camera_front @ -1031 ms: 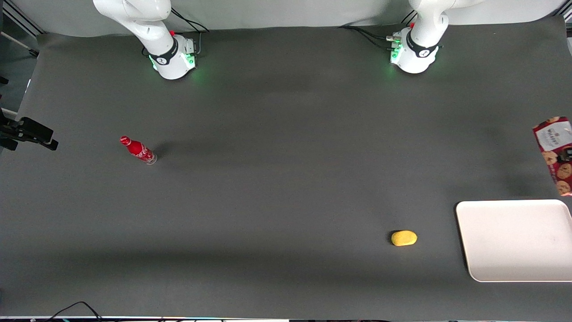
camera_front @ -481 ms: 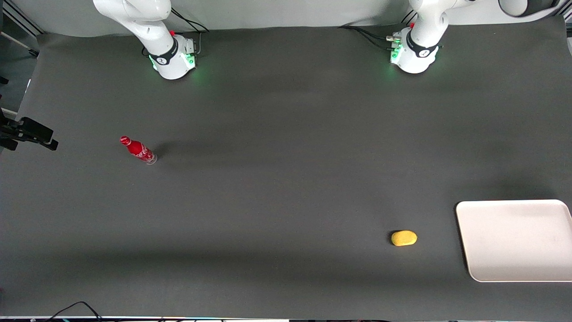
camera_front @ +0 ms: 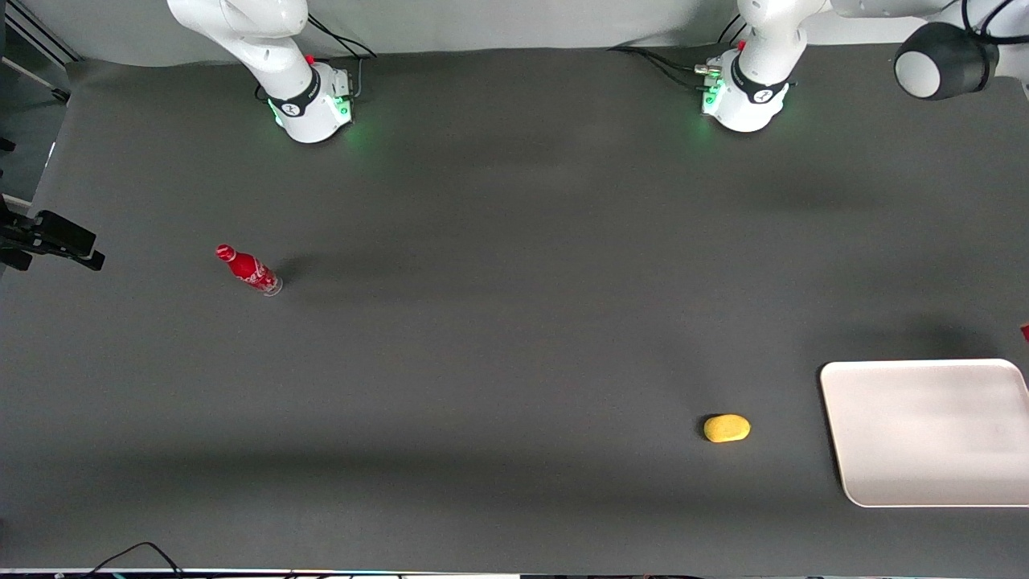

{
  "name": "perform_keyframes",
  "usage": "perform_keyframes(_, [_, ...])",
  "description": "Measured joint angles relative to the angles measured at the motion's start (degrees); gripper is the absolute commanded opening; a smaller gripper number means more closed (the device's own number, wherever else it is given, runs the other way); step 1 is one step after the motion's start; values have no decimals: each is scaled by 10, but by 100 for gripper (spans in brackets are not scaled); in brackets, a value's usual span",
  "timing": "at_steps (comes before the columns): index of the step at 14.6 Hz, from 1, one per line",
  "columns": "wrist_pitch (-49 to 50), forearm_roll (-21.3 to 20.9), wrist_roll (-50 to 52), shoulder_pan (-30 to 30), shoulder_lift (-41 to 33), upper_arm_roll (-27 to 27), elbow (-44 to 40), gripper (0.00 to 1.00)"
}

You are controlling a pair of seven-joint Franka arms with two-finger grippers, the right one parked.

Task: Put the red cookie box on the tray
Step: 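Lift the red cookie box with the left gripper, then carry the box over the white tray and lower it onto it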

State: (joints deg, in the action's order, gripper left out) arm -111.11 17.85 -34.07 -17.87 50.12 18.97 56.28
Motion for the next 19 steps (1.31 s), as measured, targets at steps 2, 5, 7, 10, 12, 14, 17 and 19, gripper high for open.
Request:
perform_keyframes(2, [-47, 7, 0, -3, 28, -4, -8, 0])
perform_keyframes(5, [-87, 9, 0, -4, 55, -7, -14, 0])
perform_keyframes(7, [-92, 9, 0, -4, 70, -7, -15, 0])
perform_keyframes(10, [-107, 9, 0, -4, 92, -8, -16, 0])
perform_keyframes(12, [-113, 9, 0, -4, 100, -8, -17, 0])
perform_keyframes(14, [-117, 9, 0, -5, 106, -10, -19, 0])
perform_keyframes(17, [-135, 9, 0, -5, 111, -15, -21, 50])
perform_keyframes(19, [-139, 9, 0, -5, 114, -17, -21, 51])
